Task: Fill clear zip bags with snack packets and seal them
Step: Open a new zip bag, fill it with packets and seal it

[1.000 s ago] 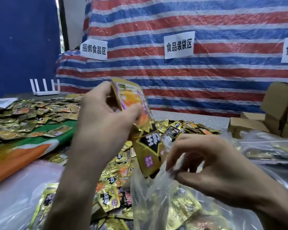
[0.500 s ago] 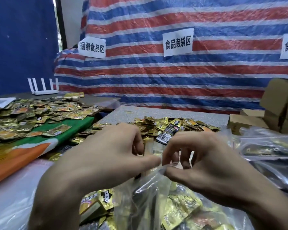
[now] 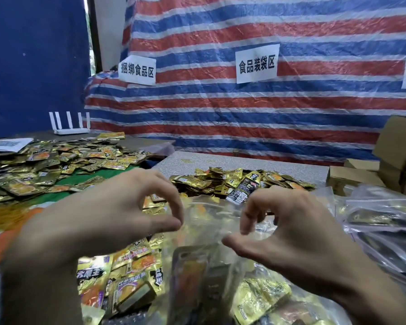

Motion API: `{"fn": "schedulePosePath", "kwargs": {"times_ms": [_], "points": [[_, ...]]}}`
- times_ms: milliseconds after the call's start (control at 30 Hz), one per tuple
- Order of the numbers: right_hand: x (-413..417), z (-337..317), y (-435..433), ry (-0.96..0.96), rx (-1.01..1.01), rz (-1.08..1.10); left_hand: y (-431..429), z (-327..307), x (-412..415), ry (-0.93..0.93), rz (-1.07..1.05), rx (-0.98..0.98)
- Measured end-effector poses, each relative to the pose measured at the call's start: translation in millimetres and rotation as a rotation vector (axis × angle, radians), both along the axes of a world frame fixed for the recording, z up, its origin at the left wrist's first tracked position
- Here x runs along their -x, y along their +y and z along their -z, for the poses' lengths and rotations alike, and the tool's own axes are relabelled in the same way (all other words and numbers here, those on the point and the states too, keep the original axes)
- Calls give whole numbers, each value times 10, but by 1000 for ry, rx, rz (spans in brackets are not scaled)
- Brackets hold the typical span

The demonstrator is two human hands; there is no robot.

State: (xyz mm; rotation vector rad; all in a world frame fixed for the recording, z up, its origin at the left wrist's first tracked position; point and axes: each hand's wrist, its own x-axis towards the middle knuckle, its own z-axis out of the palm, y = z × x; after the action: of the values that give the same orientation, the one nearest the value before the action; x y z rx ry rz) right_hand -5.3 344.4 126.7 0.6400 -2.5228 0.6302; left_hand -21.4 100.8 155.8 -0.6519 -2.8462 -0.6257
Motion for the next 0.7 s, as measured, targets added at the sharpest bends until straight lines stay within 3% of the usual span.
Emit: {"fn": "schedulePosePath", "kwargs": {"times_ms": [200, 400, 600, 700], "points": [[95, -58, 144, -214, -71, -95, -164, 94, 310, -129, 135, -120], [154, -18, 145, -297, 108, -187, -363, 98, 335, -93, 325, -334], [186, -19, 153, -271, 242, -149, -412, 119, 415, -58, 206, -537], [195, -25, 178, -323, 301, -138, -419, 129, 465, -92, 122, -515]]}}
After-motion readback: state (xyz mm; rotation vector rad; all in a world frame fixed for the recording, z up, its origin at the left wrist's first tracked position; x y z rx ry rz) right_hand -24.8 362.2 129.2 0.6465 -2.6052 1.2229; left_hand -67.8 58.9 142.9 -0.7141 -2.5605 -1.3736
